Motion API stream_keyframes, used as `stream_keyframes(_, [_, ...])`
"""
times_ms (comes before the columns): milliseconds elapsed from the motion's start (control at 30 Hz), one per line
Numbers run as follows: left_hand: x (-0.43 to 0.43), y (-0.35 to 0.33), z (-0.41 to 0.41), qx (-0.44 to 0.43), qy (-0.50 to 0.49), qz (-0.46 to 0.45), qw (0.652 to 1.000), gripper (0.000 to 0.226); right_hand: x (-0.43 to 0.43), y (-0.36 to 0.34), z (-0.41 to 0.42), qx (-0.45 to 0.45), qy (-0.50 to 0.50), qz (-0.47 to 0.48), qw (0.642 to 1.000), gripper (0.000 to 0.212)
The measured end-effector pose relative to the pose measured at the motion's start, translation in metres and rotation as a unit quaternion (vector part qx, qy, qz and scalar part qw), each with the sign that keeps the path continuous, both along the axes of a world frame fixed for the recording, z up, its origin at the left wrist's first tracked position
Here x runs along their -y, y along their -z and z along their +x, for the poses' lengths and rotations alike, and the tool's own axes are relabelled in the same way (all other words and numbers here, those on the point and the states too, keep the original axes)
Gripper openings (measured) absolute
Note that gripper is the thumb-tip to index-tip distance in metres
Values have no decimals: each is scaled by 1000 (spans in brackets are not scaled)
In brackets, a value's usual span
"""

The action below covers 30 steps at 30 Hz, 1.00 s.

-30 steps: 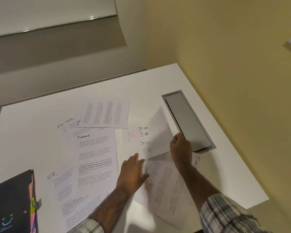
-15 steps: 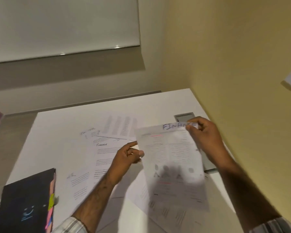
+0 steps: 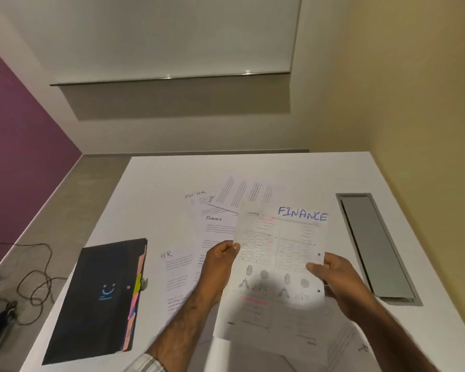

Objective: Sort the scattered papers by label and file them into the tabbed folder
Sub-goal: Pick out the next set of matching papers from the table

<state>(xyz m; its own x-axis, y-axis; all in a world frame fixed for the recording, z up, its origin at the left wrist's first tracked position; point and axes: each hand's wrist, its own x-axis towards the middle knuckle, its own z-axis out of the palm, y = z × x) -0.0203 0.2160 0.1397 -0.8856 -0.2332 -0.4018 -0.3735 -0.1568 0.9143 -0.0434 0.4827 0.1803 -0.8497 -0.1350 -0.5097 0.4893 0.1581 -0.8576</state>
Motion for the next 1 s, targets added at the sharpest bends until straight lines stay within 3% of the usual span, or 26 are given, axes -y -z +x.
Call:
stream_keyframes(133, [34,44,0,69,-5,-223,972,33,13,18,3,1,38,46,998,21])
stream_keyframes(233, [62,82,2,168,75,-391,902,56,14,25,2,15,51,76,996,20])
stream_keyframes(300, [73,100,-1,230,126,-456,850,76,12,25,2,18,64,85,994,23])
stream_keyframes(367, [77,111,-8,255,145,-477,829,85,9,25,1,23,81,86,993,25])
stream_keyframes(533, [76,127,-24,279,117,-488,819,101,-4,33,-3,2,141,127,982,9])
stream_keyframes(633, [75,129,-28,290,119,-499,808,102,-12,32,-7,-18,161,141,977,27])
stream_keyframes(733, [79,128,-32,300,116,-482,815,104,-18,31,-9,-25,167,142,975,26])
stream_keyframes(800, [85,131,-31,299,87,-450,837,83,-21,32,-10,-22,167,134,977,22])
stream_keyframes(900, [93,130,-26,252,54,-416,872,32,-27,36,-10,-12,169,120,978,22])
stream_keyframes(1000, [92,110,-23,199,41,-380,902,16,-33,39,-12,-10,172,124,977,27])
